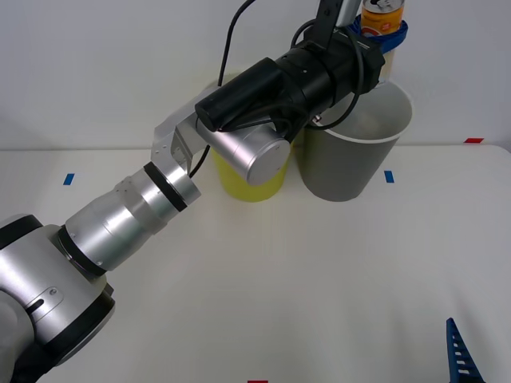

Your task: Put cans in the gray bin and PET bottles in the light green bin.

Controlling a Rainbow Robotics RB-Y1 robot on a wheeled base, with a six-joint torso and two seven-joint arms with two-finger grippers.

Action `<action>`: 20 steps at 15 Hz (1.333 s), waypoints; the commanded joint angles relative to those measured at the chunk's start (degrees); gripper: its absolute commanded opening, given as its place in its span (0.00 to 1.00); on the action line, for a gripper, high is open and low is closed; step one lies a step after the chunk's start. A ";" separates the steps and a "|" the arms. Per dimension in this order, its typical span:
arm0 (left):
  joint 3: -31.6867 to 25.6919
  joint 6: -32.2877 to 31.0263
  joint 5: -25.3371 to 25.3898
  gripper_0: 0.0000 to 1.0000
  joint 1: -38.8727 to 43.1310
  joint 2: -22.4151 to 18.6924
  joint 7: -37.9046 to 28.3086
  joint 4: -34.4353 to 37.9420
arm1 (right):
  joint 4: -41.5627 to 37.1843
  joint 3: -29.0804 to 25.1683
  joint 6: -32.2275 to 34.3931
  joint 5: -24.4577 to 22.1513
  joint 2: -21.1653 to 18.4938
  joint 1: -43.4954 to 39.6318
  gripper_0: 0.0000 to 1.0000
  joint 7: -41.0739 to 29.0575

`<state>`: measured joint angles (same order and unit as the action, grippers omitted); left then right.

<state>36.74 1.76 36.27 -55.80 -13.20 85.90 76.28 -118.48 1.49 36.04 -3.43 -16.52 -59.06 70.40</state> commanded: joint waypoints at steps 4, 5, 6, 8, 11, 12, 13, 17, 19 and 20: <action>-0.62 -0.53 1.96 1.00 -0.01 -1.47 -2.14 1.50 | 0.00 0.00 0.00 0.00 0.00 0.00 1.00 0.00; -1.32 -0.44 2.40 1.00 -0.10 -2.70 -2.50 2.65 | 0.00 0.00 0.00 0.00 0.00 0.00 1.00 0.00; -1.41 -0.44 2.57 1.00 -0.19 -3.76 -2.76 3.35 | 0.00 0.00 0.00 0.00 0.00 0.00 1.00 0.00; -1.76 3.25 3.10 1.00 -0.10 -7.98 -3.46 8.27 | 0.00 0.00 0.00 0.00 0.00 0.00 1.00 0.00; -1.94 8.70 3.89 1.00 0.34 -14.57 -4.69 15.21 | 0.00 0.00 0.00 0.00 0.00 0.00 1.00 0.00; -2.02 8.70 4.07 1.00 1.31 -16.15 -4.96 16.80 | 0.00 0.00 0.00 0.00 0.00 0.00 1.00 0.00; -2.02 8.70 4.16 1.00 3.33 -18.00 -5.04 19.52 | 0.00 0.00 0.00 0.00 0.00 0.00 1.00 0.00; -5.80 8.79 4.16 1.00 10.97 -25.38 -5.66 29.28 | 0.00 0.00 0.00 0.00 0.00 0.00 1.00 0.00; -8.18 8.87 4.16 1.00 16.60 -31.00 -6.01 35.60 | 0.00 0.00 0.00 0.00 0.00 0.00 1.00 0.00; -10.29 8.87 4.24 1.00 20.03 -33.55 -6.36 39.03 | 0.00 0.00 0.00 0.00 0.00 0.00 1.00 0.00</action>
<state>28.80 10.59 40.44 -39.30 -43.78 80.00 111.72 -118.48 1.49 36.03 -3.43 -16.52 -59.06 70.40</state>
